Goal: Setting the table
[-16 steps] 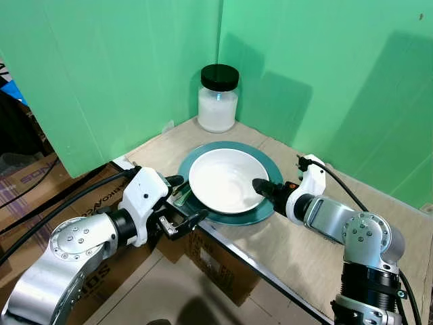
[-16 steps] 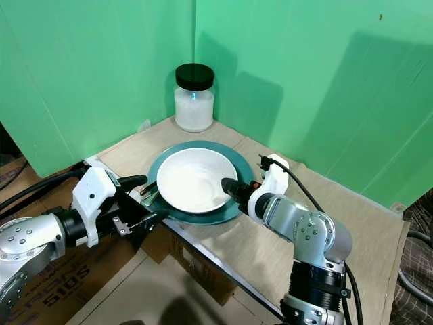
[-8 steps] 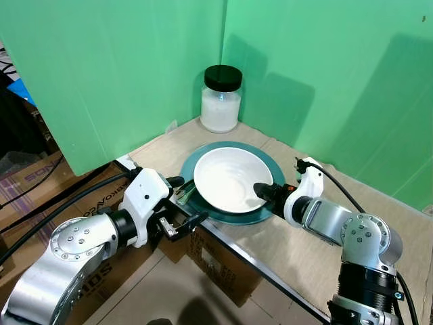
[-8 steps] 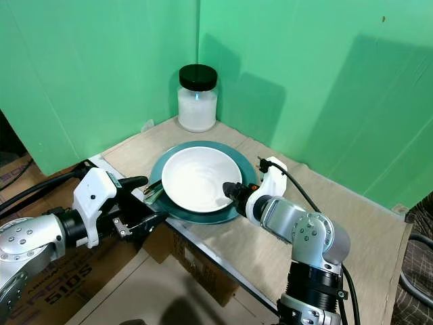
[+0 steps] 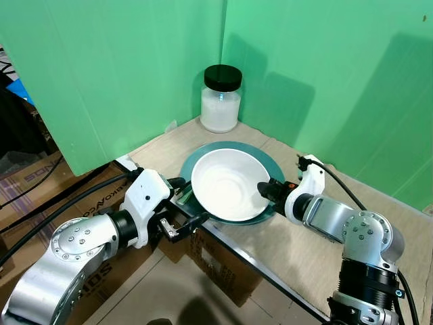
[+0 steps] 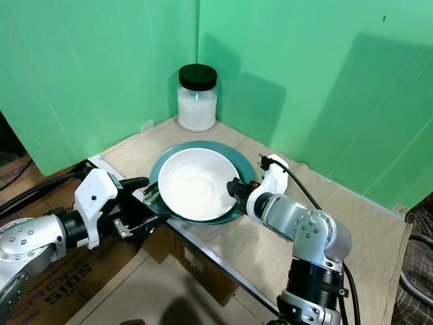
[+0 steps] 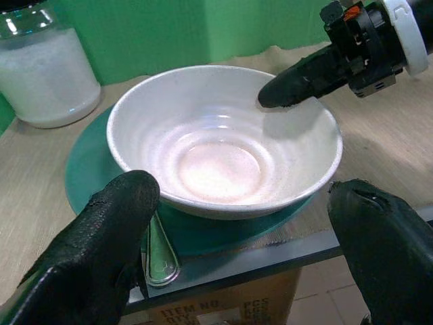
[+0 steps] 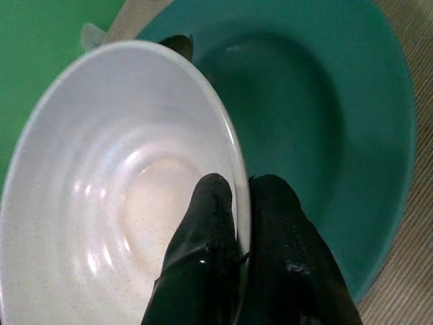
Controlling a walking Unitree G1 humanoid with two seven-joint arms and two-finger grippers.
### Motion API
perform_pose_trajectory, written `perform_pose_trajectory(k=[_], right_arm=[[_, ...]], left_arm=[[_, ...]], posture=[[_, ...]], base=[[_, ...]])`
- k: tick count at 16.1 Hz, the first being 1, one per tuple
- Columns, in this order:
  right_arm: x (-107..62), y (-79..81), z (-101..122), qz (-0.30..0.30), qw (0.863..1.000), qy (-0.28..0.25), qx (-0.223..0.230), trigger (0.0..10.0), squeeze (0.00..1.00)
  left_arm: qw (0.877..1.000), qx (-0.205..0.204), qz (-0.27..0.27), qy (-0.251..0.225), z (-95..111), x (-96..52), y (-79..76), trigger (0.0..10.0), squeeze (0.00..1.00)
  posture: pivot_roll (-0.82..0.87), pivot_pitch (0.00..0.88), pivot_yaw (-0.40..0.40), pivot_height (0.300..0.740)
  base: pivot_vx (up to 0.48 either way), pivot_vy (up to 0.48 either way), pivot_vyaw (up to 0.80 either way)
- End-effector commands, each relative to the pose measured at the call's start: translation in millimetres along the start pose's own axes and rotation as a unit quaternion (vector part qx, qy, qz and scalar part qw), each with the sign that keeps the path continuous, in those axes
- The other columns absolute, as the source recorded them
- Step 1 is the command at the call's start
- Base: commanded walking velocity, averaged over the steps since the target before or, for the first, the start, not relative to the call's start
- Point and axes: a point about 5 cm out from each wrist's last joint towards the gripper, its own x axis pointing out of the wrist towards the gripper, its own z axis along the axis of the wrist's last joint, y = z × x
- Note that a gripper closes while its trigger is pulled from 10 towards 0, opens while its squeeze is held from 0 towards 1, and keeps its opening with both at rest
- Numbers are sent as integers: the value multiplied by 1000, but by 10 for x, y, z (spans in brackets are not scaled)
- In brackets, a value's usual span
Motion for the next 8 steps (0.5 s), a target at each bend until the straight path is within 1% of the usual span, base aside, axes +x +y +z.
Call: perform_pose_trajectory(k=[1,6,8], right_arm=[[-2,26,26,10,1000,0,6,0,0],[-14,34,43,15,1000,-4,8,0,0],[-19,45,68,20,1000,-14,13,0,0]], left_arm=[[1000,5,-9,1,20,-6,-32,10000,0],[1000,8,-9,3,20,-3,-31,10000,0],[1000,8,-9,3,21,-3,-29,10000,0]], posture=[[115,0,-60,740],[114,0,-59,740],[114,0,-59,740]], base=[[0,0,0],[0,0,0],[0,0,0]])
